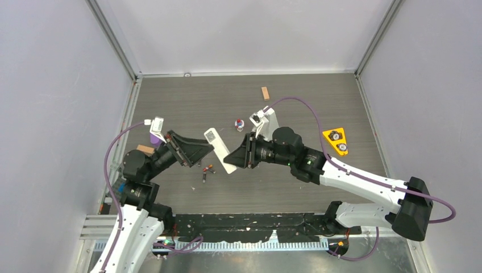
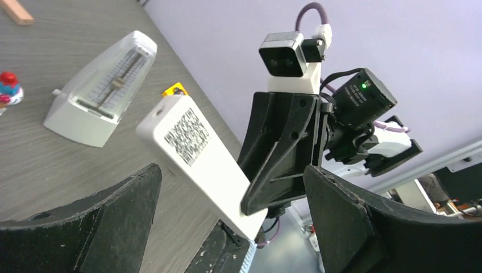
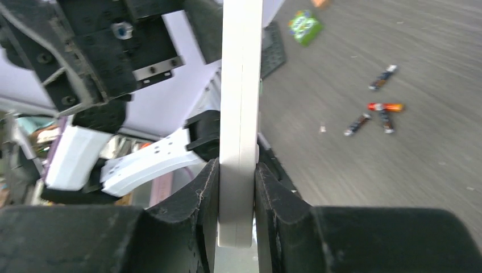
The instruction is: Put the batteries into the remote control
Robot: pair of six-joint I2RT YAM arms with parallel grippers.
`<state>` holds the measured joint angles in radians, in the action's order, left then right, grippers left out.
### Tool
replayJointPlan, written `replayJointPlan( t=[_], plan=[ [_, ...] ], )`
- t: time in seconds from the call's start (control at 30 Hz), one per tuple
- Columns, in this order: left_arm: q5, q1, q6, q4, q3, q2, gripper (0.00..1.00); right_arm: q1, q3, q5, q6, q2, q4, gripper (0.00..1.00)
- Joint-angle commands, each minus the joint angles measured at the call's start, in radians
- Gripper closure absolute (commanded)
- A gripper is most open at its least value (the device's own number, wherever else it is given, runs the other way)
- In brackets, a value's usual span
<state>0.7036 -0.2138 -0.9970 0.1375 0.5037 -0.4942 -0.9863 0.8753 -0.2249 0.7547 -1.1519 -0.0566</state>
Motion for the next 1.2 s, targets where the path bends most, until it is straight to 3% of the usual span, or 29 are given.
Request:
replayJointPlan(
  t=[0.0,0.1,0.33,0.53,0.63,0.73,0.8,0.9,1.0,1.17],
  plan=[
    [0.063,0.002,-0.118,0.136,0.03,-0.022,0.04,0.0,0.064,-0.185,0.108,0.026,-0.141,0.82],
    [0.093,0.002,-0.16,0.152,0.037,-0.043,0.11,0.0,0.07,-0.224,0.152,0.029,-0.177,0.82],
    [0.143,0.001,-0.314,0.353,0.006,-0.091,0.44,0.001,0.1,-0.292,0.241,-0.01,-0.237,0.82],
    [0.204,0.002,-0.33,0.428,0.0,-0.148,0.76,0.006,0.148,-0.336,0.248,-0.084,-0.232,0.81],
    [0.208,0.002,-0.336,0.441,-0.009,-0.16,0.97,0.013,0.17,-0.347,0.252,-0.101,-0.216,0.81],
    [0.195,0.002,-0.343,0.446,-0.014,-0.164,1.0,0.022,0.169,-0.33,0.258,-0.111,-0.197,0.77],
    [0.171,0.002,-0.353,0.448,-0.02,-0.155,1.0,0.022,0.161,-0.297,0.262,-0.112,-0.188,0.67],
    [0.108,0.001,-0.374,0.436,-0.031,-0.129,1.0,0.011,0.127,-0.217,0.287,-0.101,-0.212,0.39],
    [0.02,0.002,-0.386,0.387,-0.042,-0.092,1.0,-0.018,0.07,-0.082,0.335,-0.077,-0.279,0.25],
    [-0.122,0.002,-0.434,0.352,-0.08,-0.028,1.0,-0.087,-0.002,0.127,0.408,-0.066,-0.35,0.23]
  ],
)
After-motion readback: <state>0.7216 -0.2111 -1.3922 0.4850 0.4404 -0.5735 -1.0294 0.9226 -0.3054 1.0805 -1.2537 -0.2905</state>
